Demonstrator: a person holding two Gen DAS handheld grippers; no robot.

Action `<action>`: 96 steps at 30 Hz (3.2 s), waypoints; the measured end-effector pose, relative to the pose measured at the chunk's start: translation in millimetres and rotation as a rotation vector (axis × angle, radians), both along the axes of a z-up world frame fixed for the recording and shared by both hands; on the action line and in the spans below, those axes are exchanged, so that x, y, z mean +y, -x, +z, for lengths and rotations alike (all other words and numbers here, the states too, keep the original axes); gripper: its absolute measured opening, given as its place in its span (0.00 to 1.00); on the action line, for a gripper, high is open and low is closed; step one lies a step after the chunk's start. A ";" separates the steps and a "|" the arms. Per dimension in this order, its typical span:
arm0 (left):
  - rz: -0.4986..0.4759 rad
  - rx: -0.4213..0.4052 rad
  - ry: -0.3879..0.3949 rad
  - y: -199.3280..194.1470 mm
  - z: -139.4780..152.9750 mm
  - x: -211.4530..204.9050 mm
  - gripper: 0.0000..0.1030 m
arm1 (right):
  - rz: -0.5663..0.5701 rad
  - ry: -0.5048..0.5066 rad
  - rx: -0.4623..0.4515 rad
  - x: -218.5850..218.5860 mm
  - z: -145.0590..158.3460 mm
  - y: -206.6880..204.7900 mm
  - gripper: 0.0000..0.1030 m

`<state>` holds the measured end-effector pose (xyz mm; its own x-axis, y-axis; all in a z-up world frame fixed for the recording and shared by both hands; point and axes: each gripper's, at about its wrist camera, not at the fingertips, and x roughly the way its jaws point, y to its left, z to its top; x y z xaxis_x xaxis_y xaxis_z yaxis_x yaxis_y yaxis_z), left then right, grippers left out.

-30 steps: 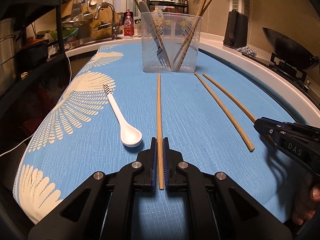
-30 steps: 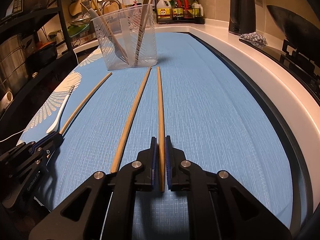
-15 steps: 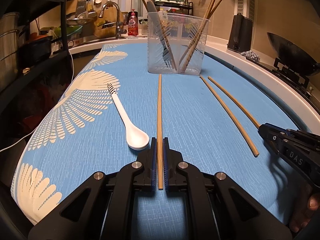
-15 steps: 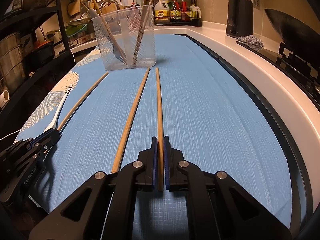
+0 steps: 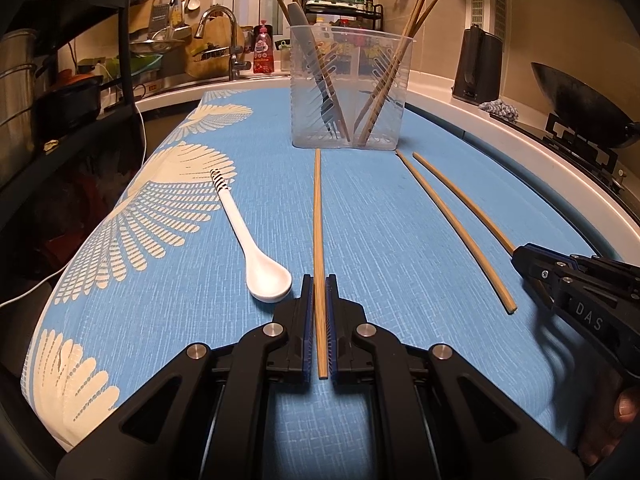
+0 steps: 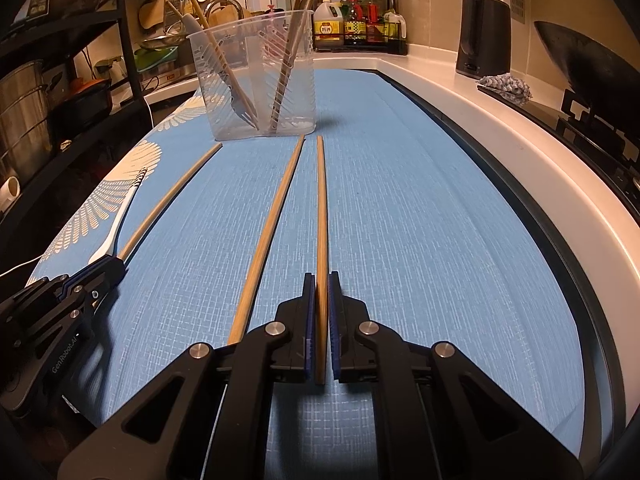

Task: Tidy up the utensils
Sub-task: 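Close the left tool on a wooden chopstick while the right tool holds its chopstick, then lift both held chopsticks up and carry them over the clear holder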

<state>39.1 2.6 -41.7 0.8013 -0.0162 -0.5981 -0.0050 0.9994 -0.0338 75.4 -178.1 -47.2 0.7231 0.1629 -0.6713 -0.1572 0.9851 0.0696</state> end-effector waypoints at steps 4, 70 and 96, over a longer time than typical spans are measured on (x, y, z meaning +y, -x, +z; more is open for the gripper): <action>-0.001 0.000 0.002 0.0 0.2 -0.7 0.06 | 0.000 -0.001 0.000 0.1 0.1 0.1 0.07; -0.063 -0.254 0.147 -21.3 176.7 48.4 0.06 | 0.035 -0.031 -0.336 -0.6 166.2 -7.7 0.06; -0.186 -0.270 0.204 -114.1 305.8 51.6 0.06 | 0.107 -0.097 -0.488 25.1 291.3 -104.4 0.06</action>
<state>153.3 54.2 264.1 0.9018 -0.2726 -0.3354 0.2118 0.9552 -0.2070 179.7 -153.0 244.1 0.9245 0.2979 -0.2378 -0.2938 0.9544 0.0533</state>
